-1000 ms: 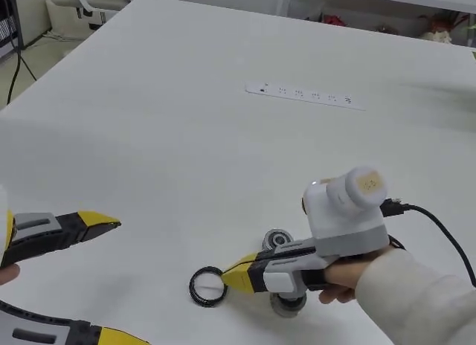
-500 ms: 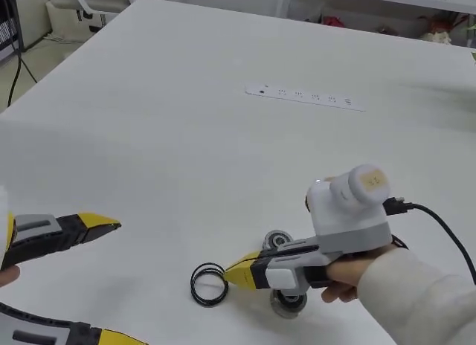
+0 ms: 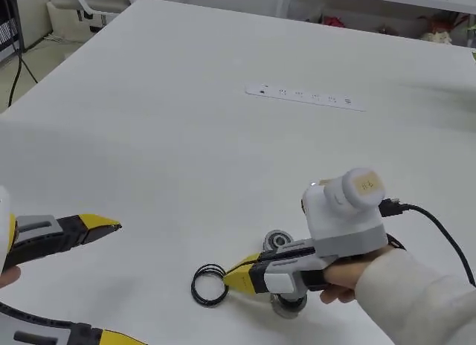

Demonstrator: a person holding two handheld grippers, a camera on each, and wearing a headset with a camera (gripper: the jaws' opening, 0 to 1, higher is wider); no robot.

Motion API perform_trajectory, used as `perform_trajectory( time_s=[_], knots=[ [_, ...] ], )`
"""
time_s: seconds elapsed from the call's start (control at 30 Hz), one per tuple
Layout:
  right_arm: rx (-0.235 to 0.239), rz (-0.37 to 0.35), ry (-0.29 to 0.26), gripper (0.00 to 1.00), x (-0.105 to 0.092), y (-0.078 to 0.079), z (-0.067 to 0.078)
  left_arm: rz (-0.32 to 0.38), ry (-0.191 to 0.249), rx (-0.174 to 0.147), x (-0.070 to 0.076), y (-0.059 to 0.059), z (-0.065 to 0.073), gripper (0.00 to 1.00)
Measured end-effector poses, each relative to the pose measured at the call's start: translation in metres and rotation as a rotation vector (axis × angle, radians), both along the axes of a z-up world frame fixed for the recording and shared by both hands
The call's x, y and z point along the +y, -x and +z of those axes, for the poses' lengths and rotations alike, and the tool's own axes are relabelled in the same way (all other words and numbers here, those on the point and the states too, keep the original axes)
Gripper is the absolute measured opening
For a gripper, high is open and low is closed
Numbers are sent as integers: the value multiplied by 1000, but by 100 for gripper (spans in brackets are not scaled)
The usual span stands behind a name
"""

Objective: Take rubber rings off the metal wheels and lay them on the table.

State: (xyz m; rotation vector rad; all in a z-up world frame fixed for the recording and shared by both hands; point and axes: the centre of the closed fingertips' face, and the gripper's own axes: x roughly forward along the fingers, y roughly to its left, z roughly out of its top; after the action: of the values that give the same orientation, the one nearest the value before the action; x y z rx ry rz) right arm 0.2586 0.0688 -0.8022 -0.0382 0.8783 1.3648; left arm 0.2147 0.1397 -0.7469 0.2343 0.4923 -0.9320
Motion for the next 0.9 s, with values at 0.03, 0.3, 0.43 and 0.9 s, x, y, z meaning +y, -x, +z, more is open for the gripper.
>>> perform_trajectory(
  time_s=[0.03,0.3,0.43,0.9],
  knots=[
    [-6,4,6,3,0,0,-1,1,0,0,0,0,0,86],
    [-51,36,40,10,-2,1,-5,2,0,1,0,0,0,86],
    [-59,53,40,16,-1,4,-6,2,-1,5,1,0,-1,86],
    [-56,75,23,20,2,9,-2,4,-2,5,1,-1,-1,86]
  ],
)
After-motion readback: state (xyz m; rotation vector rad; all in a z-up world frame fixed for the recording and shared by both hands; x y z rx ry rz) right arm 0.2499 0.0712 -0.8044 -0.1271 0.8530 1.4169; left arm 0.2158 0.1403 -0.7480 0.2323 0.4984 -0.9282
